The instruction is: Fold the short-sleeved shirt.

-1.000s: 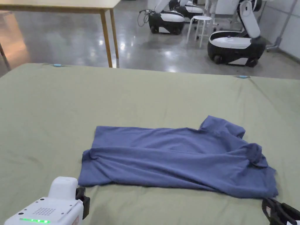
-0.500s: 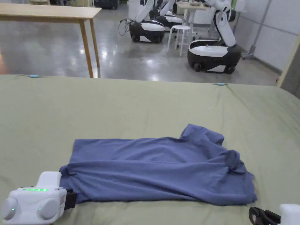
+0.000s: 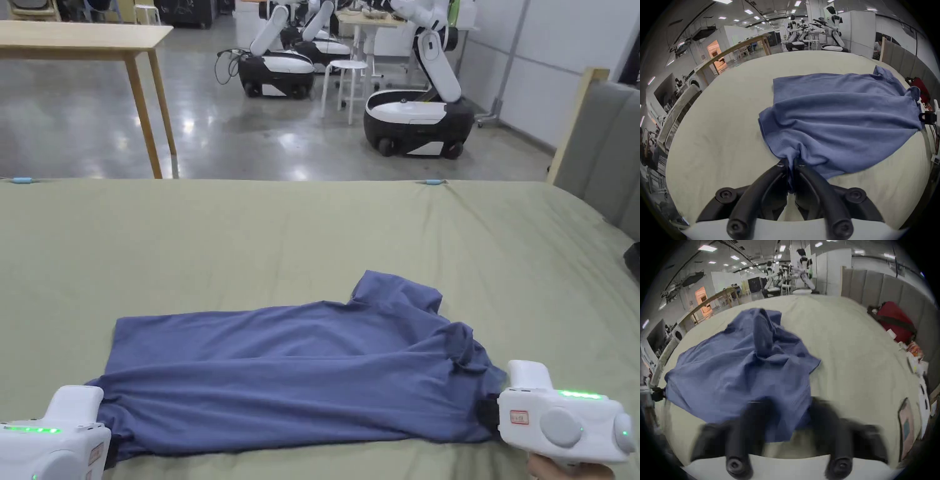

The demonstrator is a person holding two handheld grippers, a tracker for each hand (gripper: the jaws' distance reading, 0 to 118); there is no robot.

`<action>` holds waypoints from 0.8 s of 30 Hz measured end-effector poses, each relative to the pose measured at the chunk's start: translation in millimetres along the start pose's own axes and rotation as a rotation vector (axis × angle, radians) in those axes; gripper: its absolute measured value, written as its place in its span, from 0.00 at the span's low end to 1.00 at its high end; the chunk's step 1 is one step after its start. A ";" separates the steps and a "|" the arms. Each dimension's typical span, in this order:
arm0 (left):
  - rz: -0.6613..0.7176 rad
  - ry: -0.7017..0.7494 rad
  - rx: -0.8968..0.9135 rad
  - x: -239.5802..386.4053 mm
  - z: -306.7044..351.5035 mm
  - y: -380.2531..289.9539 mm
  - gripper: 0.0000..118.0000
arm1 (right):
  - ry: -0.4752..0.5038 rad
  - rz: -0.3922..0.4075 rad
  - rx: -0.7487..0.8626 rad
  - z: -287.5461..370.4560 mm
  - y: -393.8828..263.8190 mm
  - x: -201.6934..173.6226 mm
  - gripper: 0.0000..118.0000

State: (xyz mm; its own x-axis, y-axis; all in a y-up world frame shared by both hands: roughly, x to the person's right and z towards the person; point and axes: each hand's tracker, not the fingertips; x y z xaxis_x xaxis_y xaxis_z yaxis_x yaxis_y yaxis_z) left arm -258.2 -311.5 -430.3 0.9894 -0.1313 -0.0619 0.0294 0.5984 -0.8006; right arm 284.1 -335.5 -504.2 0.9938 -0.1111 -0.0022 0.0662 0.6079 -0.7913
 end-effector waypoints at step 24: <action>0.078 -0.179 0.031 -42.4 121.9 -95.2 0.02 | 0.071 0.123 0.005 163.3 -108.3 16.3 0.08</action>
State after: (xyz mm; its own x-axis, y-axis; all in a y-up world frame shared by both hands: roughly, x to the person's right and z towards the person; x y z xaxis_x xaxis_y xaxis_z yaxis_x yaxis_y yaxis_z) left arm -285.6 -266.6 -278.8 0.9982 0.0576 -0.0139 -0.0470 0.6257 -0.7786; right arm 307.7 -274.8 -318.7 0.9856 -0.0909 -0.1422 -0.0548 0.6244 -0.7791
